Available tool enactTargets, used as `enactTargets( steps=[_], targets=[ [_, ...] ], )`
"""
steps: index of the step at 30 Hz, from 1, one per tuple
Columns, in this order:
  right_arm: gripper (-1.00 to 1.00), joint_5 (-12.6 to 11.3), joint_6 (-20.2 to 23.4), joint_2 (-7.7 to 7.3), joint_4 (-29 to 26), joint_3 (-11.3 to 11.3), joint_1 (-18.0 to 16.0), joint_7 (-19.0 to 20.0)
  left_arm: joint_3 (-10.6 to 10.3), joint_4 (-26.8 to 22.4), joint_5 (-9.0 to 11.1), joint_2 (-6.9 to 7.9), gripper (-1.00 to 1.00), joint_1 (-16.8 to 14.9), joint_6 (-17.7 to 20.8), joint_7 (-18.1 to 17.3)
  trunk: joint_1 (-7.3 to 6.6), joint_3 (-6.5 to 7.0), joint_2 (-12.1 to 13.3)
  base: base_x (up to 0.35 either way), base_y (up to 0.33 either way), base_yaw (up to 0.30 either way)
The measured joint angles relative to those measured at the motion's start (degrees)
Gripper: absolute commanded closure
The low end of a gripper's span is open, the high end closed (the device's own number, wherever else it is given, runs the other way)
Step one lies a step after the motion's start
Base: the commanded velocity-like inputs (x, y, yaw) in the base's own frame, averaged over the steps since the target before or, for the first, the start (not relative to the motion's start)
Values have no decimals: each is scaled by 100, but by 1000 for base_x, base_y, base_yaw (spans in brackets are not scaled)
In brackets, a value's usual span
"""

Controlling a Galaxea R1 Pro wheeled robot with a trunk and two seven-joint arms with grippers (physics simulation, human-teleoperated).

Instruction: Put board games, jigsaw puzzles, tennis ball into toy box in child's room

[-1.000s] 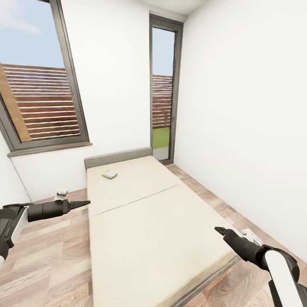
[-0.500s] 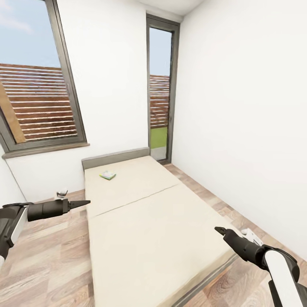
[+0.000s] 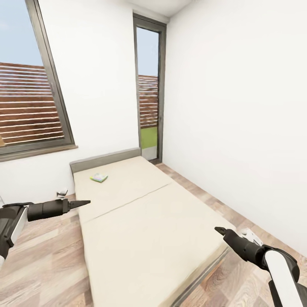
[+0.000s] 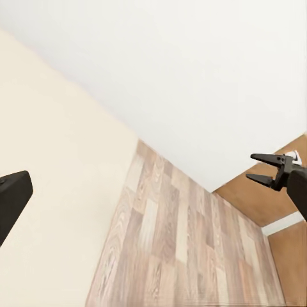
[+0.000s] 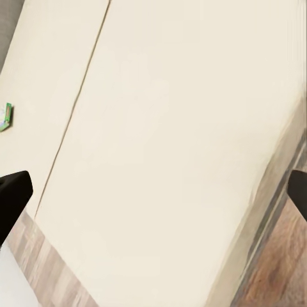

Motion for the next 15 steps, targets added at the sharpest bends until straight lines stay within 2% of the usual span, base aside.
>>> enactTargets(
  steps=[15],
  targets=[
    [-100,1,-1,-2,1,0,-2,1,0,-1,-2,0,-100,0,0,-1,0,0,0,0,254,-276]
  ],
)
